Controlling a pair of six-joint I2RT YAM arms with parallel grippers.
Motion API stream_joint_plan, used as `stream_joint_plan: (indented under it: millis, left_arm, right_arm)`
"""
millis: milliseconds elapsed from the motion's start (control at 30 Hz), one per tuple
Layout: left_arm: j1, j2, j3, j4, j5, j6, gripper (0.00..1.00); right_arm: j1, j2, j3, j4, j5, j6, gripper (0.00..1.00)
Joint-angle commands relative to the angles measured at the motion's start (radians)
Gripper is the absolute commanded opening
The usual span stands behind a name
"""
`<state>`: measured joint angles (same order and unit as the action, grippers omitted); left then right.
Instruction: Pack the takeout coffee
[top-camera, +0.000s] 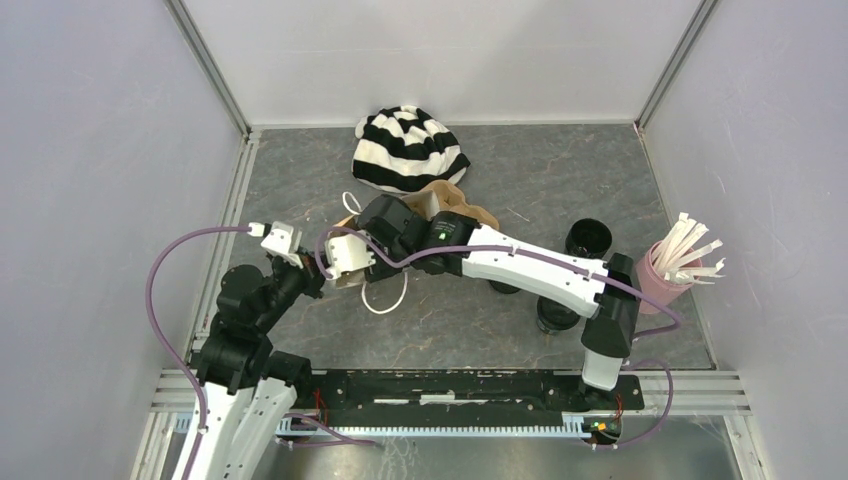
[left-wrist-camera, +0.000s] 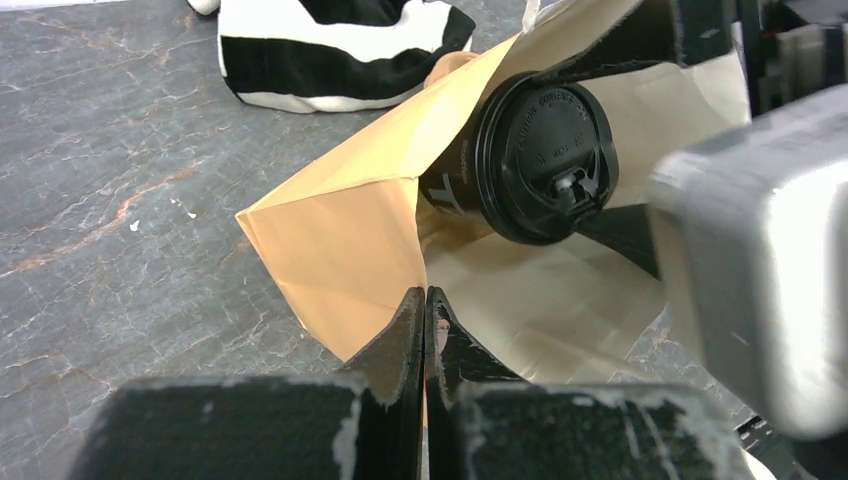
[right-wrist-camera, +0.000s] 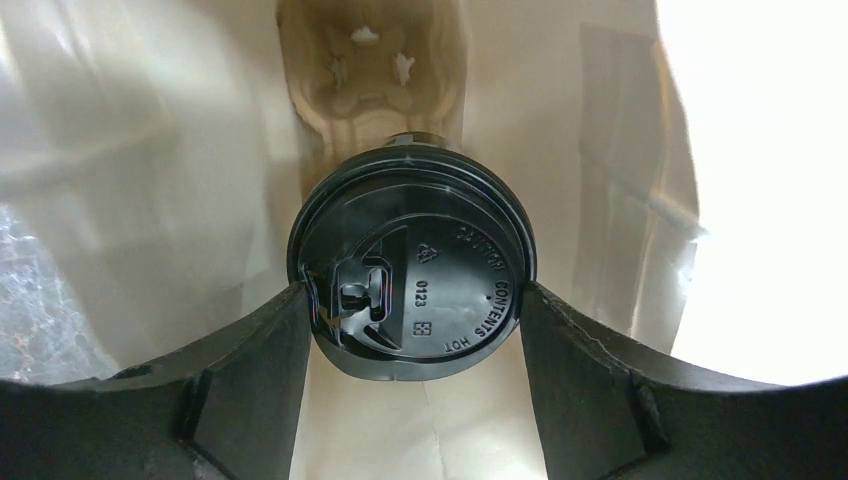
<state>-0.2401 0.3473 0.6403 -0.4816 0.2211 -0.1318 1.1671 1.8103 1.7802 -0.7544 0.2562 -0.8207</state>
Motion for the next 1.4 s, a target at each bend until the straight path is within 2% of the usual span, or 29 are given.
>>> stream_joint_plan:
  millis: [0,233,533,767,1000,1200,1367]
  left_arm:
    - [-0.015,0.011,0.030,0.026,0.012,0.048,0.02]
    - [-0.032,0.021,0.032,0.022,-0.004,0.056,0.02]
    - [-0.052,0.038,0.041,0.014,-0.011,0.046,0.02]
    - [-0.056,0.046,0.071,-0.014,-0.099,0.033,0.02]
    - [-0.064,0.043,0.097,-0.047,-0.154,0.042,0.02]
    - [-0.075,0.033,0.075,-0.062,-0.157,0.066,0.02]
    - [-0.078,0.049,0.071,-0.054,-0.146,0.071,0.02]
  right_arm:
    - [-0.033,-0.026,-0.034,0.024,0.029,-0.023,0.63]
    - [-0.071,-0.017,-0.064,0.030,0.048,-0.049,0.62]
    - [-0.096,0.040,-0.061,0.062,0.001,-0.067,0.62]
    - [-0.103,0.086,-0.068,0.119,-0.008,-0.075,0.61]
    - [-0.109,0.096,-0.082,0.161,-0.092,-0.011,0.61]
    - [-0.117,0.064,-0.086,0.156,-0.070,0.038,0.59]
    - [-0.115,0.043,-0.024,0.091,-0.108,0.077,0.59]
